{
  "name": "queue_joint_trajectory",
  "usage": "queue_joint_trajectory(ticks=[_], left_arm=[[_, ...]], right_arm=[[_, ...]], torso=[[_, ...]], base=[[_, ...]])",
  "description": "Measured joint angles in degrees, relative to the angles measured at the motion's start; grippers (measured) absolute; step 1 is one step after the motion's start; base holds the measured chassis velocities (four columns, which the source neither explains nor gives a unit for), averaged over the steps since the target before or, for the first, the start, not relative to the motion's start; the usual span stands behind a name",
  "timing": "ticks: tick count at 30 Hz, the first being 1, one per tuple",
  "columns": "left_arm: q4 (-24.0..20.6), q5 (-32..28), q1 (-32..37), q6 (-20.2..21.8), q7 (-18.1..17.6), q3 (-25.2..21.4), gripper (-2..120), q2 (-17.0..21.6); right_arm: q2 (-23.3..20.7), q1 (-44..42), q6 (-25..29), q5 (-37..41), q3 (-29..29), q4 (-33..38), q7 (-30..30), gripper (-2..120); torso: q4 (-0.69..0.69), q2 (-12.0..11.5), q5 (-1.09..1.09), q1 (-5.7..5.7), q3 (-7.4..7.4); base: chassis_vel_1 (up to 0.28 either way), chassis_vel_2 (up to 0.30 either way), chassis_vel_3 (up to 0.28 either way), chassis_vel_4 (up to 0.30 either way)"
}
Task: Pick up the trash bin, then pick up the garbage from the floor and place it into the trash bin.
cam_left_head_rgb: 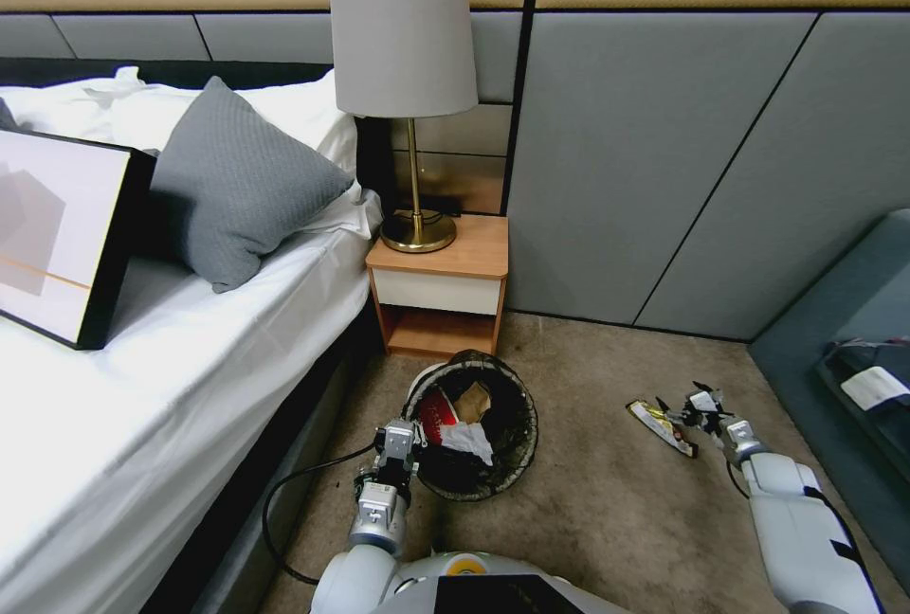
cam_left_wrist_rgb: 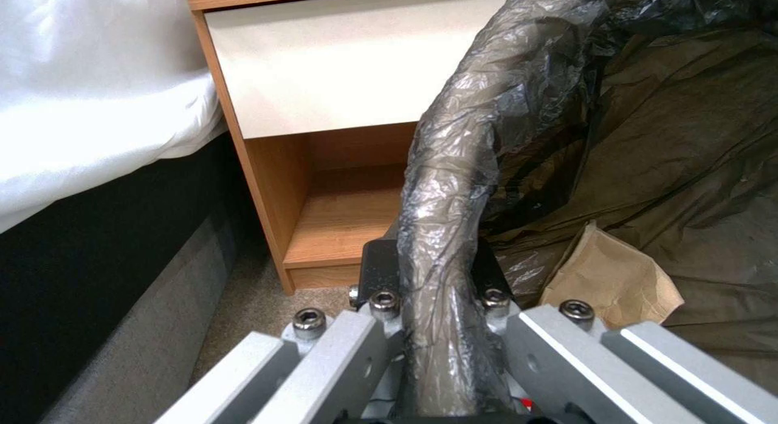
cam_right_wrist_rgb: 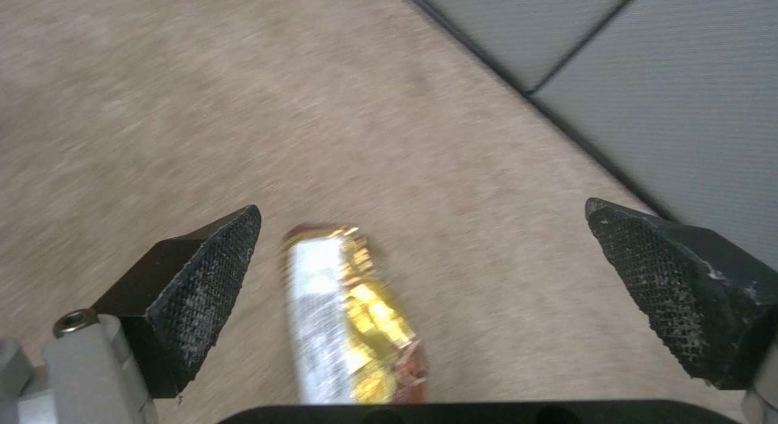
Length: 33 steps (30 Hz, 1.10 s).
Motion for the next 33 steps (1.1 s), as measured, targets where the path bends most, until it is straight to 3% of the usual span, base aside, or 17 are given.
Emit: queue_joint_trajectory(ticks=[14, 33], left_arm=[[0.0, 0.2, 0.2, 0.0, 0.0, 0.1, 0, 0.0], [-0.5, 1.4, 1.5, -0.2, 0.0, 0.1, 0, -0.1]], right_arm=[[0.9, 0.2, 4.6, -0.5, 1.4, -3.2, -5.6, 100], [-0.5, 4.1, -0.4, 4.6, -2.4, -14.2, 4.0, 100]], torso=[[0.00, 0.0, 0.00, 0.00, 0.00], [0.01, 0.0, 0.00, 0.00, 0.00]], base=[[0.000, 0.000, 0.000, 0.000], [0.000, 0.000, 0.000, 0.000]])
